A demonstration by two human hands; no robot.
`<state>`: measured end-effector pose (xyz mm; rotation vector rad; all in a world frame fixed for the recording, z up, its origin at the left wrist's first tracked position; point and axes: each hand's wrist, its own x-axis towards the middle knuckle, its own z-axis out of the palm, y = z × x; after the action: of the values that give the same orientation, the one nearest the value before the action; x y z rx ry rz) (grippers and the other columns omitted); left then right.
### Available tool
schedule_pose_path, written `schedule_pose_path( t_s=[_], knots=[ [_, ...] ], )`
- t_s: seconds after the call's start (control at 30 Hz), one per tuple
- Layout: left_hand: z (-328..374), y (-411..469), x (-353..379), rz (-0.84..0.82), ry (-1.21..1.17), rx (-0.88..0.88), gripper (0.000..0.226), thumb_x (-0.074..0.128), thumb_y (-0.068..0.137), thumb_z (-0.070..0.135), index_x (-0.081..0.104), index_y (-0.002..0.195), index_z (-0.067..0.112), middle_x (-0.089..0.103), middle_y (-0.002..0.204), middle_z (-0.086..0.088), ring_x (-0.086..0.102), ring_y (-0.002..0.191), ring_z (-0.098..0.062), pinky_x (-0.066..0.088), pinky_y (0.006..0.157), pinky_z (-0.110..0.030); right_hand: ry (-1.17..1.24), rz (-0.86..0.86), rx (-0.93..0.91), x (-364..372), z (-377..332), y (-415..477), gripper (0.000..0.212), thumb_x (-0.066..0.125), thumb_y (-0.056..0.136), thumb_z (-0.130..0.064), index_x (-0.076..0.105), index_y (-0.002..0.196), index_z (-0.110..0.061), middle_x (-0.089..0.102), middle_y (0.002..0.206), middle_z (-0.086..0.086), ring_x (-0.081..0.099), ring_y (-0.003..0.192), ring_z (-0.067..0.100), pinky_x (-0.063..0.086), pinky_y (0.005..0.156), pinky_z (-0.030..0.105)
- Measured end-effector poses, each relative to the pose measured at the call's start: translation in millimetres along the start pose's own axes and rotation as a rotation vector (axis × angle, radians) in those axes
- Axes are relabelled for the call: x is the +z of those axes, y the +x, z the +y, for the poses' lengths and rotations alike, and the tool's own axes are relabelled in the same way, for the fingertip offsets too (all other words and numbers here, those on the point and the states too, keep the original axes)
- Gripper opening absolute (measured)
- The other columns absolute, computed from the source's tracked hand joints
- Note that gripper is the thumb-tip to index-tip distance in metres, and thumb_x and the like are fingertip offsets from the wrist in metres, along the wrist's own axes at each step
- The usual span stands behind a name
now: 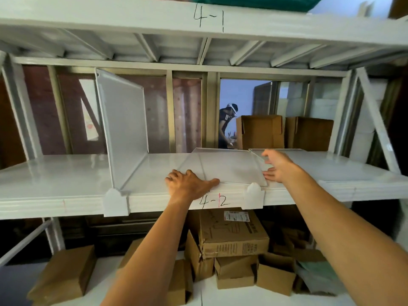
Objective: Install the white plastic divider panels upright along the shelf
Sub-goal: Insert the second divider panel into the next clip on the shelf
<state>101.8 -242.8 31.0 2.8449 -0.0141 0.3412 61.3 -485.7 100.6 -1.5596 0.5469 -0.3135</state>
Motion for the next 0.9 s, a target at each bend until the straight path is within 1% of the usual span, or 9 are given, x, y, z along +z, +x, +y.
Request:
schedule_pose_path(
  t_s=[0.03,0.13,0.33,0.47,0.57,0.67,0.77,0.83,0.9],
  knots=[
    [-0.1,-0.1,-0.6,0.003,-0.004,0.003,0.123,0.035,0.058,0.099,0.042,0.146,0.013,0.030,0.155,-0.023,0.029,0.141,-0.043,0.028,0.113,-0.052,-0.026,0.000,0.026,-1.2,-1.0,-1.0,0.034,0.057,0.094,-0.028,0.048,0.125,-0.015,0.047,0.120,0.011,0.057,0.110,0.034,0.049,0.087,0.043],
    [0.1,-2.0,-2.2,0.003,-0.019,0.015,0.126,0.038,0.055,0.100,0.039,0.146,0.013,0.033,0.153,-0.022,0.031,0.138,-0.044,0.028,0.110,-0.051,-0.074,0.002,0.084,-8.3,-2.3,1.2,0.036,0.058,0.091,-0.029,0.048,0.122,-0.013,0.046,0.122,0.015,0.062,0.103,0.035,0.050,0.087,0.045],
    [-1.6,-3.6,-7.0,0.015,-0.060,0.055,0.129,0.044,0.049,0.102,0.042,0.144,0.015,0.038,0.148,-0.018,0.036,0.134,-0.043,0.032,0.108,-0.051,-0.027,-0.028,0.127,-18.8,-4.1,16.3,0.045,0.062,0.089,-0.029,0.050,0.129,-0.012,0.051,0.132,0.017,0.062,0.105,0.037,0.052,0.089,0.046],
    [-2.4,-1.8,-6.7,0.027,-0.071,0.039,0.132,0.044,0.045,0.104,0.041,0.144,0.016,0.038,0.148,-0.018,0.036,0.135,-0.042,0.031,0.109,-0.051,0.009,-0.080,0.166,-25.9,-7.0,22.6,0.049,0.065,0.085,-0.030,0.050,0.129,-0.013,0.051,0.131,0.019,0.059,0.109,0.041,0.054,0.065,0.044],
    [-0.6,-4.0,-5.7,0.059,-0.087,0.022,0.133,0.044,0.044,0.104,0.041,0.145,0.018,0.040,0.147,-0.018,0.038,0.134,-0.041,0.032,0.108,-0.051,0.022,-0.121,0.181,-33.6,-6.2,28.8,0.048,0.065,0.085,-0.030,0.050,0.126,-0.010,0.051,0.129,0.021,0.059,0.109,0.041,0.054,0.066,0.044],
    [3.7,-7.6,-7.2,0.113,-0.119,0.008,0.127,0.051,0.044,0.102,0.043,0.143,0.022,0.041,0.144,-0.016,0.040,0.132,-0.040,0.033,0.108,-0.052,0.021,-0.181,0.186,-40.9,-5.8,35.4,0.047,0.064,0.086,-0.032,0.050,0.124,-0.007,0.052,0.123,0.024,0.060,0.108,0.040,0.053,0.069,0.045],
    [5.2,-12.3,-10.9,0.124,-0.234,0.016,0.117,0.068,0.049,0.089,0.044,0.142,0.023,0.040,0.141,-0.014,0.038,0.131,-0.038,0.034,0.109,-0.050,0.016,-0.216,0.184,-44.3,-5.5,42.3,0.046,0.062,0.087,-0.034,0.052,0.122,-0.007,0.055,0.114,0.024,0.062,0.104,0.039,0.053,0.076,0.043],
    [3.4,-14.7,-15.6,0.130,-0.300,0.007,0.105,0.080,0.058,0.072,0.045,0.142,0.021,0.040,0.139,-0.014,0.040,0.130,-0.036,0.035,0.110,-0.045,0.006,-0.228,0.173,-47.3,-4.3,46.2,0.046,0.063,0.086,-0.035,0.053,0.122,-0.008,0.055,0.117,0.023,0.062,0.104,0.038,0.052,0.070,0.041],
    [1.0,-16.1,-18.4,0.157,-0.333,-0.004,0.086,0.084,0.070,0.050,0.047,0.141,0.020,0.041,0.139,-0.015,0.044,0.127,-0.035,0.039,0.107,-0.040,-0.006,-0.240,0.164,-49.8,-2.4,50.8,0.045,0.062,0.086,-0.035,0.053,0.121,-0.008,0.056,0.120,0.023,0.063,0.102,0.036,0.050,0.066,0.040]
  ],
)
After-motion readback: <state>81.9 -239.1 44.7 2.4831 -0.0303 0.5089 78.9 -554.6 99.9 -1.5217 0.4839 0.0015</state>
